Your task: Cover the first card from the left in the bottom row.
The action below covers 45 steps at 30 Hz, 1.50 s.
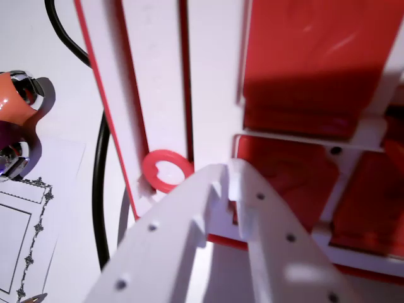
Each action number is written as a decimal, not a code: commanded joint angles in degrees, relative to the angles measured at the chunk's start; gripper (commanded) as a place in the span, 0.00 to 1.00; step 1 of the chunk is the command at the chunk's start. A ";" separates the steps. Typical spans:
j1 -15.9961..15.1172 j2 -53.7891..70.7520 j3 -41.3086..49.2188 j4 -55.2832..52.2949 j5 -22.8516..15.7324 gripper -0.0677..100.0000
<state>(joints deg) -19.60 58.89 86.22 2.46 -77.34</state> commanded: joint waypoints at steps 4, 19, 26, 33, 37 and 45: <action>0.88 8.88 -2.72 5.27 0.97 0.00; 2.37 32.34 3.69 30.67 -0.18 0.00; 5.98 42.45 2.20 47.72 -3.08 0.00; 11.69 48.69 -7.12 66.01 -8.00 0.00; 15.12 50.45 -14.50 74.36 -9.84 0.00; 18.81 49.13 -34.01 91.23 -13.45 0.00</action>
<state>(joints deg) -1.58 104.33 64.60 88.24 -89.74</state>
